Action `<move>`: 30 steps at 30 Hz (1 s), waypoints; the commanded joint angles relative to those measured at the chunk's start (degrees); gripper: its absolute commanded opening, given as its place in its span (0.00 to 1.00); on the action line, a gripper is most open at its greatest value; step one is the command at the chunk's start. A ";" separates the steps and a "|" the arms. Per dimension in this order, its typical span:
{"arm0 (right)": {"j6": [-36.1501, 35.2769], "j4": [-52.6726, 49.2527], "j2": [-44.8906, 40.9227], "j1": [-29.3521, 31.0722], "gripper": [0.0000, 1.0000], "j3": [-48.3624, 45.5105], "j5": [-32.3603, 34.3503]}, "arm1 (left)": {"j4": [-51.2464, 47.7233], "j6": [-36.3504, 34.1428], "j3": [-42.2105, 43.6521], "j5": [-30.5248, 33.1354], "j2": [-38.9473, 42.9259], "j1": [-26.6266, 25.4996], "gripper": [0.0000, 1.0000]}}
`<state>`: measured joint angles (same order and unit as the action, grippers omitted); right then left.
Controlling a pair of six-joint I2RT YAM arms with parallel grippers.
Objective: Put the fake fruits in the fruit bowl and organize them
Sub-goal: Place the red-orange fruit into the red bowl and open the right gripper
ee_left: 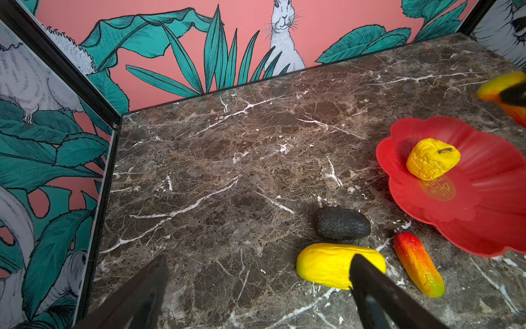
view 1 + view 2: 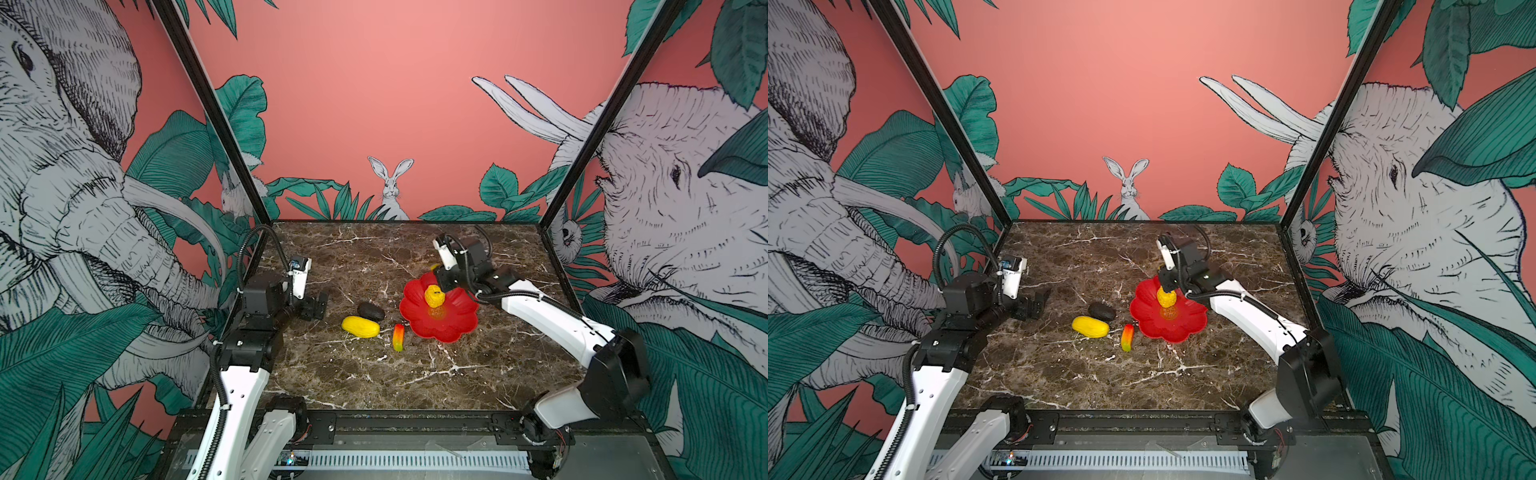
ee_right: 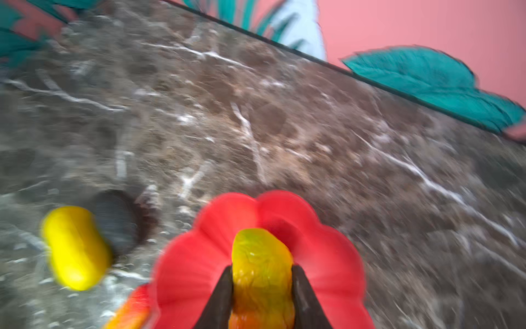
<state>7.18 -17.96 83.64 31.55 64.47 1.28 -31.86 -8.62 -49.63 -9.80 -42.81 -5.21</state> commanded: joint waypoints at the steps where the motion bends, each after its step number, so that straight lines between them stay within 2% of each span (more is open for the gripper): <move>1: 1.87 -0.25 -2.50 -2.69 0.16 -4.54 0.90 | -0.02 -0.61 0.56 -0.22 0.74 -0.15 1.00; 11: 4.67 6.98 4.63 -6.26 0.14 -9.69 -2.10 | 0.06 -0.43 0.82 -0.48 1.32 -0.15 1.00; 23: 7.50 12.11 13.96 -7.02 0.13 -8.66 -3.65 | 0.12 -0.64 0.61 -0.35 0.76 -0.16 1.00; 30: 7.85 12.93 16.00 -7.10 0.21 -8.46 -3.21 | 0.12 -0.69 0.52 -0.39 0.44 -0.15 0.99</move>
<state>14.02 -6.98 98.87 24.69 54.81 -2.02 -31.86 -8.62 -49.63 -9.85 -42.41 -5.21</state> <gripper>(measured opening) 0.264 0.996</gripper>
